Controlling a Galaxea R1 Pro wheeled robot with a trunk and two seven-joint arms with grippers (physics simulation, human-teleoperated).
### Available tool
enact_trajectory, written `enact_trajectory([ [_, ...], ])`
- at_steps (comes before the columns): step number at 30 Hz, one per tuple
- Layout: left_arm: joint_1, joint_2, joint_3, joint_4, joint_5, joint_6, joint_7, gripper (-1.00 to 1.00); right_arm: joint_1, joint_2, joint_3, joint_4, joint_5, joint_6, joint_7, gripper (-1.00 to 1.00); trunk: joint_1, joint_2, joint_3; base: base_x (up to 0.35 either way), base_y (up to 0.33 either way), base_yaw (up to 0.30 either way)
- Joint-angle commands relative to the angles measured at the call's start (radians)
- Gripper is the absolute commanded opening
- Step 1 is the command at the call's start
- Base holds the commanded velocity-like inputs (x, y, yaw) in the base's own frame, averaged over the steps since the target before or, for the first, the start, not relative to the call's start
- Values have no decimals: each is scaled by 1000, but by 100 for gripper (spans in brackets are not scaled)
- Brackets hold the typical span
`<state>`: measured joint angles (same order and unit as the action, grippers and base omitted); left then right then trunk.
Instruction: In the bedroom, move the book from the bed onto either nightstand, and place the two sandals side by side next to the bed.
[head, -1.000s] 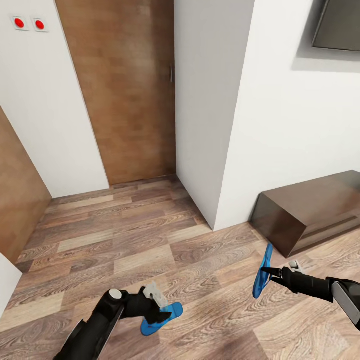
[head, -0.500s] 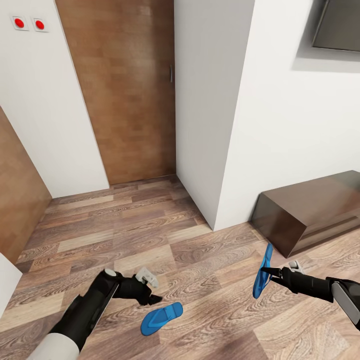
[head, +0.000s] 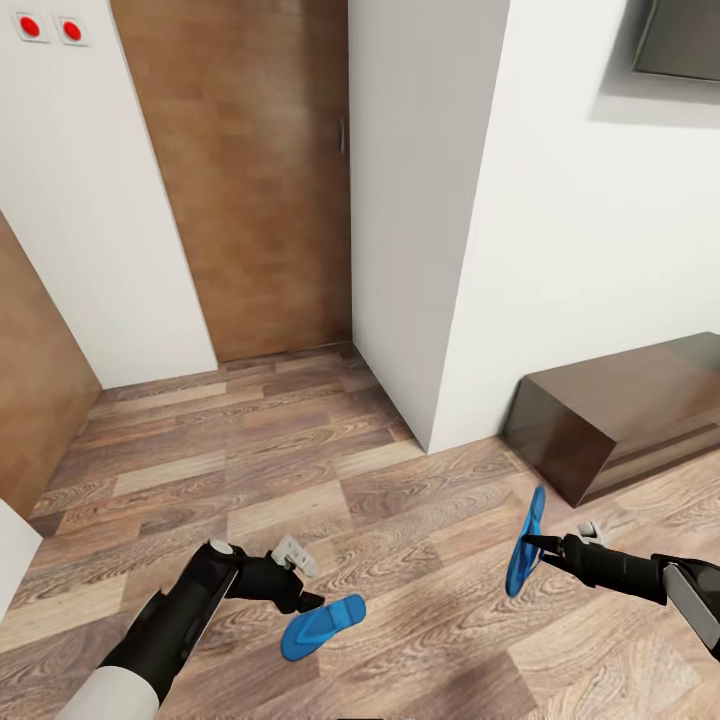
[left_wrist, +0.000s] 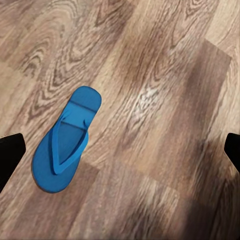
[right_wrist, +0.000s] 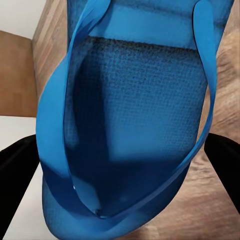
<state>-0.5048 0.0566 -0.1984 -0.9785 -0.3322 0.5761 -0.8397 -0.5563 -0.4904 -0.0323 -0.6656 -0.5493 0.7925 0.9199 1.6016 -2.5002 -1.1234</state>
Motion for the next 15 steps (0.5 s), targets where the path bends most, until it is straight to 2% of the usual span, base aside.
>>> enact_trajectory([
  [1, -1, 0, -1, -2, -7, 4, -5, 100, -1, 0, -1, 0, -3, 6, 2, -100, 0, -1, -5, 0, 0, 0],
  [15, -1, -1, -4, -2, -8, 2, -5, 100, -1, 1, -1, 0, -3, 5, 2, -100, 6, -4, -59, 0, 0, 0],
])
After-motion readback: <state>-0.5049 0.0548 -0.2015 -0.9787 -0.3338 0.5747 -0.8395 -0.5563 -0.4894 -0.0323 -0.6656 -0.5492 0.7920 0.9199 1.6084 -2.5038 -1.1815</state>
